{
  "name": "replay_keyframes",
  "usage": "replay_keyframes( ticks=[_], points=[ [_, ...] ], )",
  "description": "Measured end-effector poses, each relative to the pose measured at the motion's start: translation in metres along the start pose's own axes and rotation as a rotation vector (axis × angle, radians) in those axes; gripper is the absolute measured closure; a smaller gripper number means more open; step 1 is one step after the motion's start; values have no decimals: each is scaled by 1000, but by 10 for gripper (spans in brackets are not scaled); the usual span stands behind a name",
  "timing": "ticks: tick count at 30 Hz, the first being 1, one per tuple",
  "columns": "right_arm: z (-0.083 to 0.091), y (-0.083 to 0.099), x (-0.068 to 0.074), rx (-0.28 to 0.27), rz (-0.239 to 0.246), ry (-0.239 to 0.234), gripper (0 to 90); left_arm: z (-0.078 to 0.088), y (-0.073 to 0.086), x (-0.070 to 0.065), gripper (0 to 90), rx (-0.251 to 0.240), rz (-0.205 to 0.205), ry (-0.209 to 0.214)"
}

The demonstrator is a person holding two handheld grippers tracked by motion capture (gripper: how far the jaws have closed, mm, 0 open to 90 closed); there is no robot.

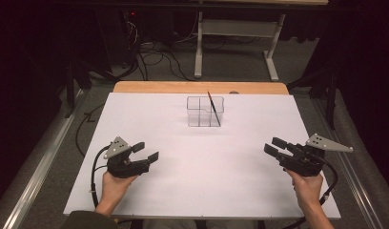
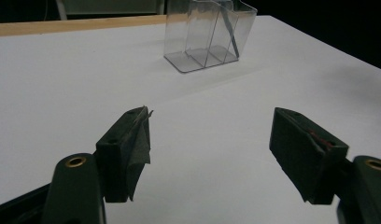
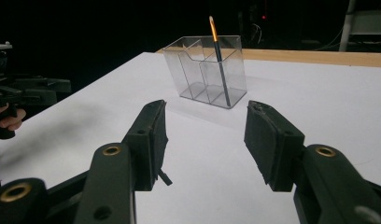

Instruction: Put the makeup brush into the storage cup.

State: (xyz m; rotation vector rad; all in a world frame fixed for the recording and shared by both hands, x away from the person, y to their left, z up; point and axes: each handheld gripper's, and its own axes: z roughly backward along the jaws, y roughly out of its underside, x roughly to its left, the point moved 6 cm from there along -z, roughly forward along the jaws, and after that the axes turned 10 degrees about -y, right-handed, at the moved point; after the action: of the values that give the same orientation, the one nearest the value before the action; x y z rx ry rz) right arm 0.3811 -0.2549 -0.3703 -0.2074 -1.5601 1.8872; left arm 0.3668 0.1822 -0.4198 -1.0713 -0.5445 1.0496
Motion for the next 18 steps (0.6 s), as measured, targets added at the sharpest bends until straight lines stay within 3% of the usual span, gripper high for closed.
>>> replay_keyframes(
  ticks=[18],
  points=[
    [1, 17, 3, 29, 25, 33, 493, 0, 0, 0, 292, -1, -1, -2]
  ],
)
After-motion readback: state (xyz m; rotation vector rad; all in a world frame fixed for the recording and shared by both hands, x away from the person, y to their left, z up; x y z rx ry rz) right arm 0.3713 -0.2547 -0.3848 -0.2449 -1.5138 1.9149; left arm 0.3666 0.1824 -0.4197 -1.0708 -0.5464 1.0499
